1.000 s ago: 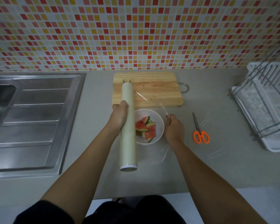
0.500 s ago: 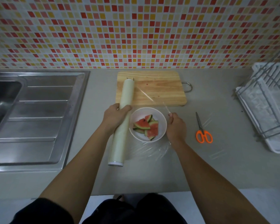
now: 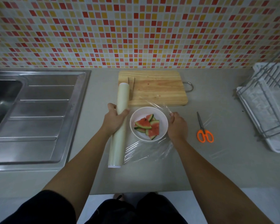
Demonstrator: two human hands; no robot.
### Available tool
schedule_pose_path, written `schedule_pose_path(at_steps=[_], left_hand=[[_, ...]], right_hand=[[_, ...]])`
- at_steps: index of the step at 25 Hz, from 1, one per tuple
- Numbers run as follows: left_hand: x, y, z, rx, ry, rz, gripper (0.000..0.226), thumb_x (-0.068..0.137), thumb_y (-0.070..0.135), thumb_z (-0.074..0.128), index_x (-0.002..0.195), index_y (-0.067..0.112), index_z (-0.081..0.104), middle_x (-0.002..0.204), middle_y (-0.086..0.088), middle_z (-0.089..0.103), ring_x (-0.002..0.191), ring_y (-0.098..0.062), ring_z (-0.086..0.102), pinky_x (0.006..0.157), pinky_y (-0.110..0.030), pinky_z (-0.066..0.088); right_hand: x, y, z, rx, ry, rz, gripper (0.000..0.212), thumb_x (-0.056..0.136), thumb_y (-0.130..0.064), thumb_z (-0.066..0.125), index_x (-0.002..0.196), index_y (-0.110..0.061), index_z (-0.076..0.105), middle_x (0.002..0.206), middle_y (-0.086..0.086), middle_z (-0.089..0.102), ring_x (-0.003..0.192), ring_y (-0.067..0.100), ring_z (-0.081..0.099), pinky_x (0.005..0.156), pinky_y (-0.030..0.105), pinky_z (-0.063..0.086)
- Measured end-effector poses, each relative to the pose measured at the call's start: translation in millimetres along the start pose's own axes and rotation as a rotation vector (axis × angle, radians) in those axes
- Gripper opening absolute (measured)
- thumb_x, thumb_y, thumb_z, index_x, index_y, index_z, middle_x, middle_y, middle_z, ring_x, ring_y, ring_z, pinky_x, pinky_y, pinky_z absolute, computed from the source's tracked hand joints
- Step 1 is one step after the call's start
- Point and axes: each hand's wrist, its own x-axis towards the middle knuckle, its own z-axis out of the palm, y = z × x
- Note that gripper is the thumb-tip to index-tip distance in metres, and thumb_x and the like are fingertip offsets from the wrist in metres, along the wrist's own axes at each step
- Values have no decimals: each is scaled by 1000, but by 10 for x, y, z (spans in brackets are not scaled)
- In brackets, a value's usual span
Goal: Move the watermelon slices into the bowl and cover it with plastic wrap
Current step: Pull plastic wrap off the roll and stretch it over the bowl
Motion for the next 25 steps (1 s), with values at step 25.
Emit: schedule_pose_path(at_steps=[25], left_hand=[[304,-10,158,17,63,4,65,83,56,59,119,7,38,114,-13,57,99,-29,57,76,-31,40]], right_hand=[[315,-87,45,-53,19,-29,35,100,-25,31,106,-2,57,101,27,62,92,41,59,66,34,33]])
